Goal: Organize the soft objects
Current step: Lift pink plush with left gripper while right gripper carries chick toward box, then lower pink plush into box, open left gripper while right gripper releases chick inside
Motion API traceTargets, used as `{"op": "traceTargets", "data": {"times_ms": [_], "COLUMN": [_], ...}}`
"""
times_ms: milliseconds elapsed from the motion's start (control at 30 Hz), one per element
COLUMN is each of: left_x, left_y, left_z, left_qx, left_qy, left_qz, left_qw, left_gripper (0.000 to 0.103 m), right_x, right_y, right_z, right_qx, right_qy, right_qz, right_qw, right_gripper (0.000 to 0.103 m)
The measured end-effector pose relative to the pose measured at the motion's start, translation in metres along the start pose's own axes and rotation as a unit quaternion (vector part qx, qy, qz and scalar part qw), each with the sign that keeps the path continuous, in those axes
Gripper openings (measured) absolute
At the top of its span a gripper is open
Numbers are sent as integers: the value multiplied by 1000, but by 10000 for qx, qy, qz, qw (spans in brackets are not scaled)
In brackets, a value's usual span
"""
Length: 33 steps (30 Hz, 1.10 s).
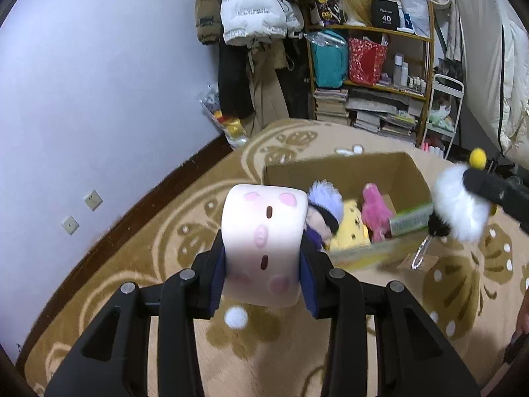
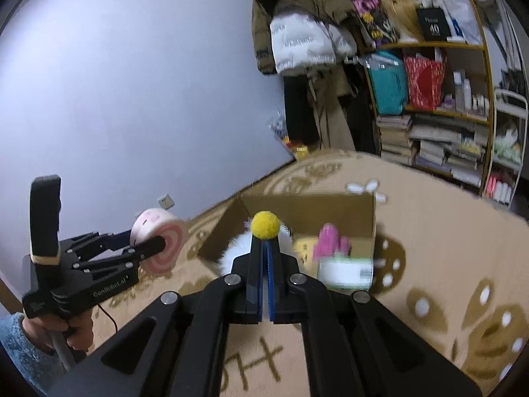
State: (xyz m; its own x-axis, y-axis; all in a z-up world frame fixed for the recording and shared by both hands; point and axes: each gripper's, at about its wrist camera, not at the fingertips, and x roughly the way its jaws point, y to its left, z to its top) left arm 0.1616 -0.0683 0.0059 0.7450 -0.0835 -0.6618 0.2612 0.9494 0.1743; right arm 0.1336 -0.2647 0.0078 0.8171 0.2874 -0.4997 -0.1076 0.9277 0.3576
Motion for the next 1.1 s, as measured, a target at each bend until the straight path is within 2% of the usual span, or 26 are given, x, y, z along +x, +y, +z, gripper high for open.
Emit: {"op": "traceTargets", "data": {"times_ms": [300, 400, 633, 833, 1033, 1100], "left_x": [15, 31, 65, 85, 86, 84], "left_y": [-4, -8, -19, -28, -24, -23], "left_z": [38, 44, 35, 27, 24, 25], "left_qx": [6, -54, 3, -4, -95, -73], "left_qy": [-363, -330, -153, 95, 175, 140], "left_qz": [-82, -215, -219, -246, -255, -184], "left_qw": [9993, 9992, 9996, 9997, 9995, 9997], "left_gripper": [38, 38, 39, 40, 46, 53], "right_x": [6, 18, 44, 62, 72, 73], "right_y": [9, 8, -11, -32, -38, -39], "right_z": [52, 60, 52, 41, 32, 32], "right_qx": [-297, -422, -395, -88, -42, -38], "right_qy": [-312, -275, -43, 162, 372, 414], "right_qz": [-131, -324, -499, -471, -512, -525], "right_qw": [9990, 9982, 9980, 9987, 9980, 9978], "right_gripper": [3, 3, 3, 4, 9, 9]}}
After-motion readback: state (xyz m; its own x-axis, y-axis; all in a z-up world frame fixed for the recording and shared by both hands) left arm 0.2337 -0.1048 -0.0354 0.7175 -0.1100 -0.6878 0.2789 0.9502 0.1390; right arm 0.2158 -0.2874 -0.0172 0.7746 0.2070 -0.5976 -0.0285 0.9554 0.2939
